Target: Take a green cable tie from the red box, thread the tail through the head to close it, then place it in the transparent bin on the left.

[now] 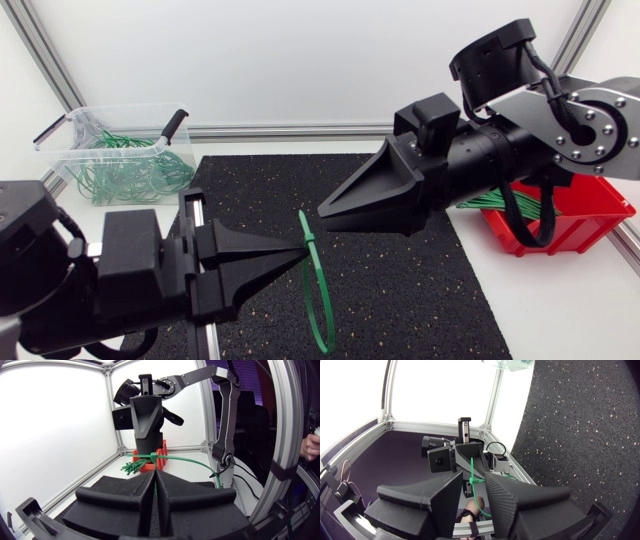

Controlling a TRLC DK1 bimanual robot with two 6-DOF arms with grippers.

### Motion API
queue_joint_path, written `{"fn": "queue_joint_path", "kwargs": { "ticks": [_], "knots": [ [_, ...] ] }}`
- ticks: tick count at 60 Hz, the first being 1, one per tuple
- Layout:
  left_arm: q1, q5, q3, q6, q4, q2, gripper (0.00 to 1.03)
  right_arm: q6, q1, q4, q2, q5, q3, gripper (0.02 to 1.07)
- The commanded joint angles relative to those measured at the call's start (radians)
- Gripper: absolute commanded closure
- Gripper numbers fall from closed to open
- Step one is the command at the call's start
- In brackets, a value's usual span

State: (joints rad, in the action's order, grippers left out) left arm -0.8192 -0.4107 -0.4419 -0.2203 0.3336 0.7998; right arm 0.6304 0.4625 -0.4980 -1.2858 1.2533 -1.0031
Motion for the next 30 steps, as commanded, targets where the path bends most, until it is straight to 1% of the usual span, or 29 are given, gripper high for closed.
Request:
{"fn": "queue_joint_path", "kwargs": {
  "ticks": [1, 10, 15, 18, 30],
  "knots": [
    [0.002, -0.005, 0.025, -0.054, 0.005, 0.01, 0.99, -0.047, 0.001, -0.005, -0.035, 0.003, -0.029, 0.7],
    [0.005, -0.005, 0.023, -0.071, 0.004, 0.016, 0.99, -0.087, 0.03, -0.005, -0.053, 0.005, -0.032, 0.7],
    [0.005, -0.007, 0.022, -0.073, 0.002, 0.021, 0.99, -0.097, 0.045, -0.005, -0.066, 0.005, -0.035, 0.84],
    [0.005, -0.007, 0.02, -0.076, 0.002, 0.024, 0.99, -0.101, 0.047, -0.005, -0.072, 0.005, -0.038, 0.89],
    [0.003, -0.008, 0.019, -0.079, 0.002, 0.038, 0.99, -0.101, 0.057, -0.007, -0.075, 0.005, -0.046, 0.9]
  ]
}}
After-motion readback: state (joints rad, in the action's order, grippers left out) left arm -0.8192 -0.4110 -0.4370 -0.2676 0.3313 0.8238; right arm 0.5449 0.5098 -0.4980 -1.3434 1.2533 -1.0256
